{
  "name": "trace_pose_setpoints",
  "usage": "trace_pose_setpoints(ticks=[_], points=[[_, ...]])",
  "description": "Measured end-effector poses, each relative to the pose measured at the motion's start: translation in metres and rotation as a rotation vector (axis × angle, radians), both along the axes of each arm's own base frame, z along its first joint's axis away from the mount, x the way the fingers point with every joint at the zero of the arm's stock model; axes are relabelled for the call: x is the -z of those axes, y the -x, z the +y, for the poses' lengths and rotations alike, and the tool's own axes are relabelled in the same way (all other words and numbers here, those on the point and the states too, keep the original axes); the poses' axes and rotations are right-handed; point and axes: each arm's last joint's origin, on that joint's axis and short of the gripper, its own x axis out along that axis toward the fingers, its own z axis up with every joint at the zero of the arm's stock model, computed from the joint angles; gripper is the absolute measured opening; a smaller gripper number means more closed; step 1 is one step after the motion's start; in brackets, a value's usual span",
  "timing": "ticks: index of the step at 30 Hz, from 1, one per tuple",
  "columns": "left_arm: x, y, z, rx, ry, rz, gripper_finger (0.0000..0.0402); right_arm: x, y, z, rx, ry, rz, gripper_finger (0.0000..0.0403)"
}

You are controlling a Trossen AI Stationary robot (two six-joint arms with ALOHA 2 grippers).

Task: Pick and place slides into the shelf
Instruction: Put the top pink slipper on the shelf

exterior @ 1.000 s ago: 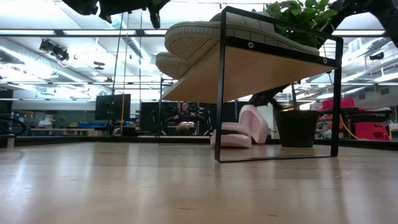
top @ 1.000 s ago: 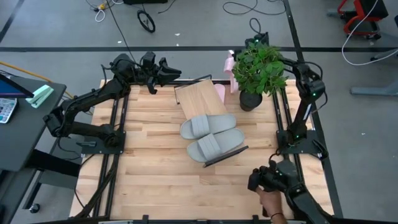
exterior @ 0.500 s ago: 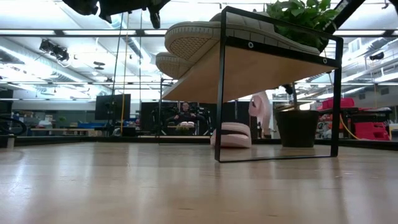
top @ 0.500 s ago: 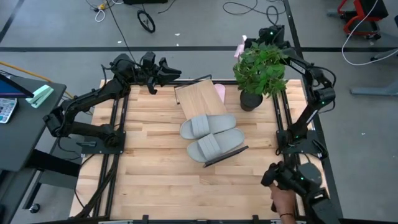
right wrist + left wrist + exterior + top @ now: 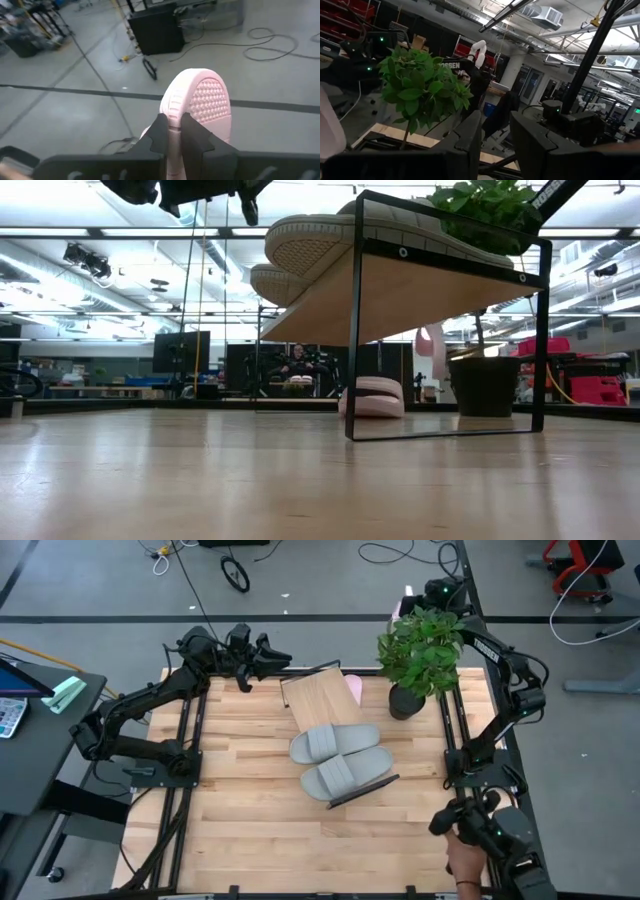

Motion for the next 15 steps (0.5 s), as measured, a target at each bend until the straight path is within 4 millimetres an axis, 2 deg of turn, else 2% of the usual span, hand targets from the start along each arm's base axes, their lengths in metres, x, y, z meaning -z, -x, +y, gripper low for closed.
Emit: trace_pose_setpoints(ticks=[8,12,15], points=[[0.0,0.0,0.0,0.003,0.009,0.002,0.0107,0.008,0.006,0.001,0.129,-0.018,0.185,0.0025],[0.0,0.0,0.0,0.003,0.009,0.002,0.0107,0.009,0.019,-0.002,0.176,-0.035,0.189,0.0025],[0.0,0.0,0.0,0.004,0.011,0.004,0.0107,0.008,0.021,-0.003,0.179,-0.032,0.182,0.0025]])
